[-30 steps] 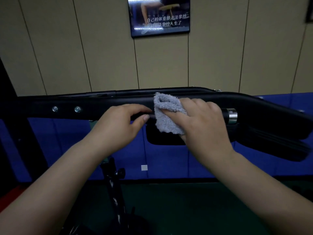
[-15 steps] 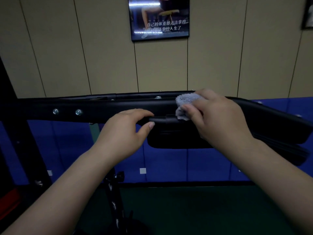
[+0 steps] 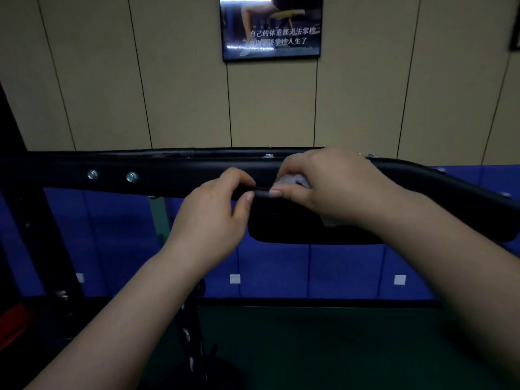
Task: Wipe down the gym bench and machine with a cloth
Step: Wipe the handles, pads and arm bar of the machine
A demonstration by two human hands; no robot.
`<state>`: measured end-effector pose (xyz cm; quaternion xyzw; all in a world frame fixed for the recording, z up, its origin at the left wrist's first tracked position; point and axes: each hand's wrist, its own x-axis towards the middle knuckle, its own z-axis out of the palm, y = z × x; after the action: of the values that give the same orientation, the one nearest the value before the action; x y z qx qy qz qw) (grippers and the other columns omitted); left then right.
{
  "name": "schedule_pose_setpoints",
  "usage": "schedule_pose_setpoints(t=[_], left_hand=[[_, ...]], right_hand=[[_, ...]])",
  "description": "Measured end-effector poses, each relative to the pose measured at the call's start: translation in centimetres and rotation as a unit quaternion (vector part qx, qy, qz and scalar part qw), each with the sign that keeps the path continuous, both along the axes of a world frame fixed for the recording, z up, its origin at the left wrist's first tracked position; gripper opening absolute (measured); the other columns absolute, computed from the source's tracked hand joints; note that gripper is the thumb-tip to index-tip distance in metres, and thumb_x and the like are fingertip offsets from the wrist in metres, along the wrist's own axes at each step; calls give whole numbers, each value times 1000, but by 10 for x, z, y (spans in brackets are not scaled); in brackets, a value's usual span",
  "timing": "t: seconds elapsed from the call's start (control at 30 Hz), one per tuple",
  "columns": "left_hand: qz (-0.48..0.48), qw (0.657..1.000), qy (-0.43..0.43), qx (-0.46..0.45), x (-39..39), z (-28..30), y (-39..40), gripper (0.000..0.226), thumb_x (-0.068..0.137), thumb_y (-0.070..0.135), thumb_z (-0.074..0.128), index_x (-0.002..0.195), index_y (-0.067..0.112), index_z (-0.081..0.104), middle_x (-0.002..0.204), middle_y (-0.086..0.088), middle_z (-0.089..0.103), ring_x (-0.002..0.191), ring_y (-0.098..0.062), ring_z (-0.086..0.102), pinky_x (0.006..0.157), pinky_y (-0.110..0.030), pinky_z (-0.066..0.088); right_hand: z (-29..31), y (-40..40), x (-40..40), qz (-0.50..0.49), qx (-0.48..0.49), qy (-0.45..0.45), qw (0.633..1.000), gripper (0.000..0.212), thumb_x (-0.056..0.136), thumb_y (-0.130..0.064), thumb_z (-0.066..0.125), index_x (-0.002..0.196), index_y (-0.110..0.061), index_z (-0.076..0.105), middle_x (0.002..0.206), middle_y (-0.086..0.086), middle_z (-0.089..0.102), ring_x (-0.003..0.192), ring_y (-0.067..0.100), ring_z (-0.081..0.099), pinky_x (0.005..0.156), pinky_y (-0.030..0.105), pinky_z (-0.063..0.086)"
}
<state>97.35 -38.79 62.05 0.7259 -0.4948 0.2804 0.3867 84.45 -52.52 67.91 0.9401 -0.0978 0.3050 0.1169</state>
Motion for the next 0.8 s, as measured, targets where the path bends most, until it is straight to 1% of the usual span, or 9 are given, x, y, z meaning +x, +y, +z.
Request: schedule_pose_setpoints(t=[0.13, 0.23, 0.27, 0.33, 0.4, 0.5, 0.63, 0.7, 0.8], left_hand=[[-7, 1000, 16, 9, -1, 0, 4, 21, 93, 31, 50, 112, 30, 58, 100, 12, 63, 92, -6, 55, 75, -29, 47], [-13, 1000, 25, 6, -1, 1, 5, 19, 94, 29, 50, 111, 28, 58, 97, 12, 63, 88, -7, 57, 73, -33, 49], [-10, 1000, 23, 7, -1, 1, 5, 18, 94, 29, 50, 110, 28, 58, 94, 12, 63, 86, -7, 57, 71, -31, 48], [-1, 1000, 17, 8, -2, 1, 4, 14, 95, 28, 50, 108, 28, 57, 88, 15, 60, 80, -5, 56, 64, -27, 45], [0, 1000, 21, 6, -3, 1, 4, 14, 95, 28, 50, 107, 28, 57, 92, 13, 63, 85, -8, 58, 68, -33, 50], [-1, 1000, 27, 7, -3, 3, 5, 17, 95, 28, 50, 110, 27, 59, 99, 9, 66, 91, -11, 60, 76, -41, 52], [11, 999, 30, 24, -7, 1, 8, 21, 95, 28, 50, 115, 30, 56, 106, 12, 64, 89, -9, 58, 76, -40, 52], [32, 998, 26, 50, -11, -2, 10, 29, 95, 25, 51, 123, 32, 52, 117, 11, 61, 100, -10, 57, 82, -38, 52], [61, 994, 21, 85, -16, -3, 18, 45, 95, 17, 51, 135, 37, 43, 135, 14, 51, 118, -10, 51, 91, -30, 47]], right_hand=[[14, -19, 3, -41, 142, 54, 987, 31, 89, -57, 49, 95, -31, 64, 78, -4, 60, 77, 15, 56, 67, 29, 44], [20, -18, 9, -3, 169, -14, 986, 27, 89, -52, 53, 88, -28, 65, 80, -1, 62, 75, 17, 55, 65, 27, 40], [18, -13, 9, 28, 169, -28, 985, 28, 90, -53, 51, 90, -29, 65, 82, -3, 64, 78, 16, 56, 65, 27, 42], [10, 0, 10, 57, 141, 9, 988, 33, 89, -58, 45, 101, -35, 64, 89, -8, 67, 86, 13, 59, 75, 30, 49], [4, 5, 10, 47, 112, 31, 992, 37, 87, -63, 43, 105, -37, 62, 94, -6, 67, 90, 15, 59, 81, 39, 51], [2, -1, 5, 30, 101, 3, 994, 37, 88, -63, 44, 103, -35, 63, 89, -3, 67, 86, 18, 59, 79, 40, 52], [-4, -5, -1, 33, 78, -42, 996, 35, 88, -61, 45, 103, -36, 64, 87, -2, 67, 83, 17, 57, 66, 31, 45], [-8, -6, -4, 25, 55, -60, 996, 37, 86, -62, 44, 106, -37, 63, 90, -1, 66, 84, 18, 56, 67, 33, 45], [-17, -11, -13, 39, 12, -97, 994, 46, 85, -60, 41, 113, -32, 63, 104, -1, 65, 93, 22, 58, 75, 37, 47]])
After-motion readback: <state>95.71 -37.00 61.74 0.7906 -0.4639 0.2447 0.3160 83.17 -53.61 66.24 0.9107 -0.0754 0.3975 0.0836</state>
